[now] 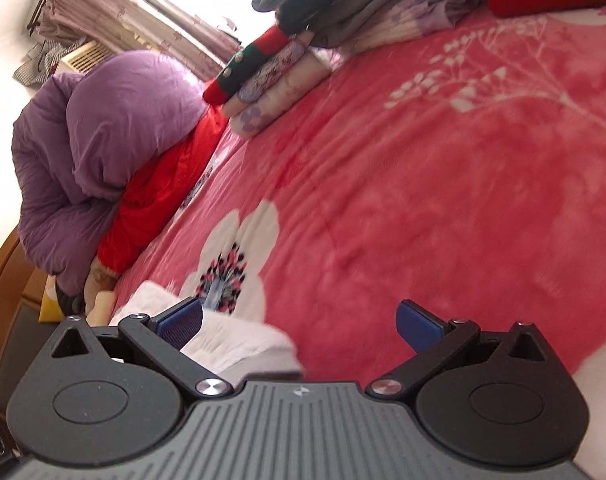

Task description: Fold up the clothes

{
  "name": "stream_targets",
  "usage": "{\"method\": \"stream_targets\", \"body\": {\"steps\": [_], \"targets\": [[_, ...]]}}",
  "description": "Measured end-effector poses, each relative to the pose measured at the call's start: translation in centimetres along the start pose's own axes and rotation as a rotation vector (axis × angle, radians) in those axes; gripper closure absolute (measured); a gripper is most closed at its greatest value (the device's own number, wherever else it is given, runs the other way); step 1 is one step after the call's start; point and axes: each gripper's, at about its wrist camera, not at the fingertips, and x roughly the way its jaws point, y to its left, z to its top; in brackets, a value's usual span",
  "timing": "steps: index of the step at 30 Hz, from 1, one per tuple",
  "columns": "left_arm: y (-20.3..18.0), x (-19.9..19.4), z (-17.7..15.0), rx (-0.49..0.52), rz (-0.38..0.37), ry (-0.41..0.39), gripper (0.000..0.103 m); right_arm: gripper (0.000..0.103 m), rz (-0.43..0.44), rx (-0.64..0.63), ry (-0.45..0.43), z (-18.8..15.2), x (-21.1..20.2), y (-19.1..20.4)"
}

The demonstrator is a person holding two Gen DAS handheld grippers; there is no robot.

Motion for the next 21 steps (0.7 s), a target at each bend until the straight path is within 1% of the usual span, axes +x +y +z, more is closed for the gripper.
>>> {"method": "stream_targets", "body": {"steps": [2,3,5,7,9,12,15,18,21], "targets": [[2.3,-1.7,0.9,-0.061,0.032,-0.046,0.046,0.0,0.012,-0.007,0.028,-0.4,0.5,0.3],[3.7,-2.6,1.4,-0.101,0.062,-0.075,0.046,0.0,0.011,-0.023,0.036,-0.6,0.8,0.7],[6.8,-4.7,2.3,-0.186,0.14,-0.147,0.046,0.001,0.003,-0.058,0.041,-0.9,1.3,1.4],[10.2,-6.9,3.1,-0.278,0.226,-0.219,0.046,0.002,-0.015,-0.112,0.022,-1.1,1.5,2.4],[13.5,-9.0,3.7,-0.375,0.311,-0.286,0.045,0.002,-0.012,-0.163,0.018,-1.4,1.8,3.4],[17.8,-10.7,4.1,-0.499,0.394,-0.33,0.041,0.004,0.012,-0.184,0.039,-1.8,2.7,4.2],[21.2,-10.9,4.5,-0.585,0.437,-0.336,0.041,0.005,0.02,-0.2,0.061,-2.1,3.9,5.0],[23.4,-10.2,4.9,-0.636,0.432,-0.337,0.039,0.005,0.034,-0.209,0.067,-2.2,4.8,5.6],[24.9,-8.5,5.8,-0.654,0.426,-0.325,0.039,0.005,0.043,-0.215,0.072,-2.0,5.6,5.8]]}}
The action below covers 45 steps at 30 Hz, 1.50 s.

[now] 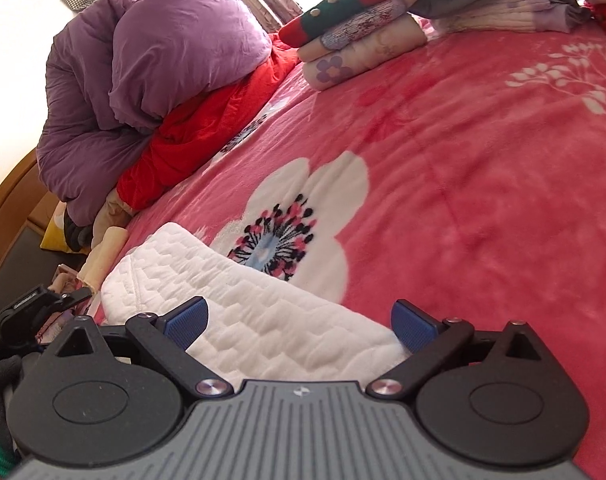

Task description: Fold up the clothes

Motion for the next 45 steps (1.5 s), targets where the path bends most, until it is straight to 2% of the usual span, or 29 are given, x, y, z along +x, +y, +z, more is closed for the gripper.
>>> {"method": "stream_targets", "body": {"steps": [3,5,6,7,10,12,15,20,23,25,26,28,30,35,37,38,39,41,45], "targets": [[-0.1,1.9,1.0,-0.012,-0.006,0.002,0.039,0.005,0.009,0.002,0.004,0.3,0.7,-0.1],[-0.5,2.6,1.5,0.004,-0.016,-0.005,0.043,0.005,0.014,0.009,0.004,0.7,1.2,-0.3],[-0.8,2.9,1.7,0.025,-0.022,-0.008,0.066,0.005,0.017,0.012,0.003,0.8,1.4,-0.4],[-1.3,3.0,1.9,0.055,-0.023,-0.01,0.078,0.005,0.02,0.016,0.002,1.0,1.6,-0.5],[-4.2,2.1,1.5,0.197,-0.093,-0.042,0.087,0.005,0.03,0.027,0.0,1.5,2.1,-0.8],[-6.8,1.2,0.7,0.32,-0.149,-0.058,0.088,0.005,0.041,0.037,-0.004,1.6,2.0,-0.9],[-11.5,-0.1,-2.0,0.557,-0.23,-0.062,0.089,0.005,0.07,0.062,-0.015,1.9,1.6,-1.2],[-17.5,-1.3,-9.2,0.914,-0.287,-0.019,0.09,0.005,0.133,0.108,-0.071,2.7,-0.1,-1.6],[-19.0,-1.2,-13.4,1.041,-0.308,0.022,0.09,0.005,0.159,0.142,-0.116,3.3,-1.4,-2.3],[-19.2,-0.7,-15.9,1.109,-0.296,0.055,0.089,0.005,0.161,0.169,-0.134,3.6,-2.0,-3.0],[-19.3,-0.4,-17.0,1.146,-0.291,0.079,0.087,0.005,0.16,0.184,-0.143,3.7,-2.2,-3.4],[-18.9,-0.7,-18.1,1.174,-0.302,0.113,0.067,0.005,0.161,0.205,-0.154,3.9,-2.7,-4.1],[-18.3,-1.4,-17.8,1.146,-0.319,0.123,0.06,0.005,0.146,0.203,-0.167,4.1,-3.1,-4.3],[-16.0,-4.0,-13.6,0.968,-0.288,0.067,0.059,0.005,0.078,0.103,-0.187,4.5,-3.6,-3.7],[-14.4,-4.8,-11.3,0.857,-0.261,0.038,0.058,0.005,0.072,0.056,-0.18,4.6,-3.2,-3.2],[-13.4,-5.1,-10.2,0.801,-0.246,0.023,0.057,0.009,0.073,0.033,-0.169,4.5,-2.8,-2.8],[-12.2,-5.3,-9.1,0.736,-0.226,0.008,0.056,0.018,0.07,0.012,-0.154,4.5,-2.4,-2.5],[-9.4,-5.4,-7.1,0.593,-0.188,-0.007,0.056,0.025,0.064,-0.024,-0.122,4.2,-1.4,-1.9],[-4.4,-4.6,-4.4,0.331,-0.133,0.021,0.056,0.026,0.038,-0.073,-0.066,4.3,0.9,-1.3]]}}
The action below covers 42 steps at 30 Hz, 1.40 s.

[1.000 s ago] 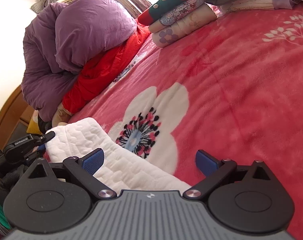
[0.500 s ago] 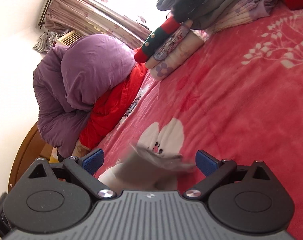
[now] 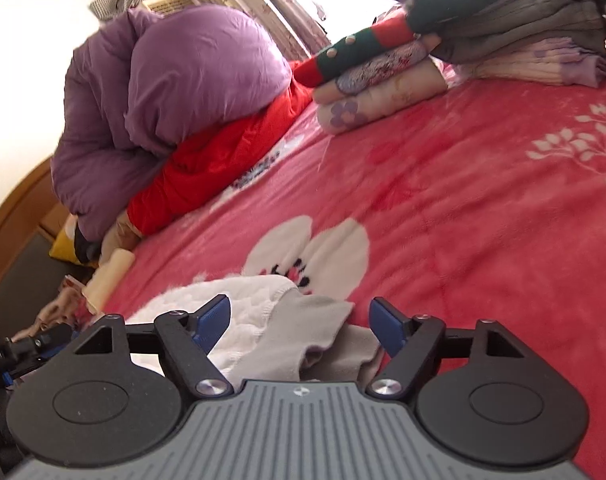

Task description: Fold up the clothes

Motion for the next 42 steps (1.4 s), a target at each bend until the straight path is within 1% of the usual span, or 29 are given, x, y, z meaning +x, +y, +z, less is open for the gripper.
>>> {"method": "stream_targets", "body": {"steps": [3,6,9,10,12,15,19,23,25,27,28,30,31,33,34,35,36,38,39,42], "targets": [[3.0,0.6,-0.1,-0.198,-0.038,0.036,0.051,0.026,0.014,0.039,0.027,0.1,1.0,-0.7],[5.1,1.1,-0.6,-0.336,-0.053,0.064,0.05,0.025,0.029,0.065,0.053,0.2,2.0,-1.2],[7.0,1.0,-0.8,-0.456,-0.076,0.064,0.05,0.025,0.041,0.067,0.071,0.3,3.3,-1.4],[7.5,0.9,-0.7,-0.482,-0.08,0.057,0.047,0.025,0.048,0.068,0.075,0.4,3.7,-1.5],[8.3,0.8,-0.5,-0.505,-0.056,0.046,0.043,0.025,0.066,0.081,0.079,0.6,4.2,-1.8],[9.3,1.2,-0.6,-0.535,-0.038,0.059,0.043,0.025,0.091,0.103,0.081,1.0,4.9,-2.4],[9.7,2.4,-1.2,-0.576,-0.072,0.11,0.043,0.026,0.123,0.114,0.092,1.3,5.5,-2.7],[9.7,3.3,-1.5,-0.594,-0.108,0.134,0.041,0.034,0.143,0.087,0.117,1.3,5.8,-2.3],[9.7,3.5,-1.5,-0.595,-0.115,0.141,0.041,0.044,0.144,0.074,0.13,1.1,5.9,-2.1],[9.9,3.6,-1.6,-0.597,-0.124,0.146,0.04,0.066,0.142,0.068,0.138,0.9,5.9,-2.0],[9.9,3.6,-1.6,-0.598,-0.129,0.149,0.04,0.068,0.141,0.063,0.143,0.9,5.9,-1.9],[9.8,3.8,-1.7,-0.593,-0.14,0.159,0.039,0.074,0.134,0.024,0.141,0.8,5.8,-1.3],[9.6,3.9,-1.7,-0.589,-0.148,0.166,0.039,0.075,0.134,0.004,0.14,0.7,5.6,-1.0],[9.1,3.9,-1.9,-0.565,-0.179,0.174,0.041,0.084,0.147,-0.024,0.115,0.8,5.0,-0.4],[8.4,3.9,-1.8,-0.523,-0.189,0.172,0.053,0.085,0.153,-0.036,0.099,0.9,4.7,-0.2],[7.5,3.8,-1.7,-0.472,-0.192,0.167,0.065,0.088,0.151,-0.045,0.074,1.0,4.2,0.1],[6.6,3.4,-1.5,-0.412,-0.19,0.148,0.075,0.09,0.155,-0.045,0.046,1.1,3.7,0.3],[4.4,2.3,-0.9,-0.276,-0.185,0.083,0.08,0.091,0.163,-0.043,-0.009,1.5,2.4,0.6],[3.2,1.6,-0.6,-0.203,-0.194,0.04,0.082,0.091,0.167,-0.042,-0.036,1.7,1.8,0.8],[-1.2,-0.7,0.0,0.024,-0.22,-0.085,0.082,0.091,0.197,-0.01,-0.102,2.2,-0.8,0.9]]}}
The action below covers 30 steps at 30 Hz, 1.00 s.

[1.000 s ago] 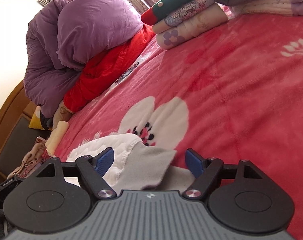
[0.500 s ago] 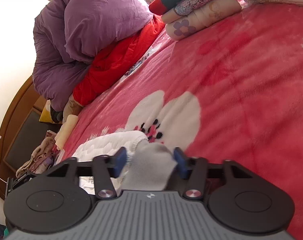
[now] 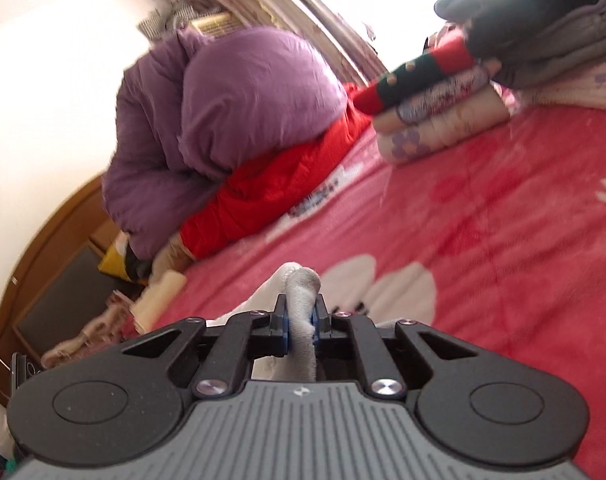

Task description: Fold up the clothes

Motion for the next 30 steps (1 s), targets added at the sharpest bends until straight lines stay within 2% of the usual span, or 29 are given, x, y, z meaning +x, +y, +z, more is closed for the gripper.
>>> {"method": "stream_targets", "body": {"steps": [2,3,4,5,6,8,10,12,15,17,19,22,26,27,28,29,30], "targets": [[-2.7,-0.2,-0.2,0.117,-0.063,0.0,0.08,0.091,0.021,0.027,-0.052,0.6,-2.2,0.4],[-3.7,0.1,-0.5,0.153,-0.123,0.052,0.064,0.091,0.017,0.032,-0.075,1.0,-3.4,0.6],[-4.3,0.6,-0.9,0.169,-0.188,0.115,0.027,0.091,0.01,0.037,-0.098,1.3,-4.6,0.6],[-4.7,0.8,-1.3,0.179,-0.23,0.151,0.019,0.091,-0.023,0.044,-0.11,1.6,-5.6,0.5],[-4.8,0.9,-1.8,0.185,-0.236,0.161,0.019,0.091,-0.058,0.051,-0.121,1.8,-6.7,0.2],[-4.0,1.0,-1.9,0.147,-0.197,0.172,0.02,0.091,-0.167,0.059,-0.12,1.5,-8.2,-1.2],[-2.0,1.3,-1.6,0.038,-0.156,0.169,0.02,0.091,-0.269,0.104,-0.113,0.6,-9.4,-3.6],[0.2,1.4,-1.5,-0.092,-0.11,0.164,0.02,0.091,-0.332,0.167,-0.101,-0.1,-9.9,-5.9],[2.8,1.9,-2.0,-0.254,-0.004,0.192,0.02,0.091,-0.356,0.172,-0.099,-0.4,-10.0,-7.0],[4.4,2.6,-2.7,-0.353,0.041,0.225,0.021,0.091,-0.367,0.15,-0.085,-0.8,-9.7,-6.8],[5.5,3.3,-3.4,-0.436,0.043,0.253,0.025,0.091,-0.369,0.151,-0.08,-1.1,-9.4,-6.9],[5.8,4.6,-4.0,-0.478,0.026,0.267,0.035,0.091,-0.358,0.157,-0.088,-0.9,-9.2,-6.9],[4.7,6.4,-4.3,-0.448,-0.024,0.293,0.048,0.091,-0.356,0.156,-0.091,-0.9,-9.4,-6.7],[4.2,6.8,-4.4,-0.418,-0.026,0.305,0.057,0.091,-0.353,0.155,-0.09,-0.9,-9.3,-6.7],[3.7,7.1,-4.5,-0.376,-0.02,0.313,0.076,0.091,-0.35,0.15,-0.089,-0.9,-9.2,-6.6],[3.2,7.4,-4.5,-0.328,-0.011,0.319,0.084,0.091,-0.344,0.145,-0.088,-0.9,-9.1,-6.5],[2.7,7.5,-4.4,-0.284,-0.004,0.316,0.087,0.091,-0.335,0.14,-0.087,-0.8,-9.0,-6.4]]}}
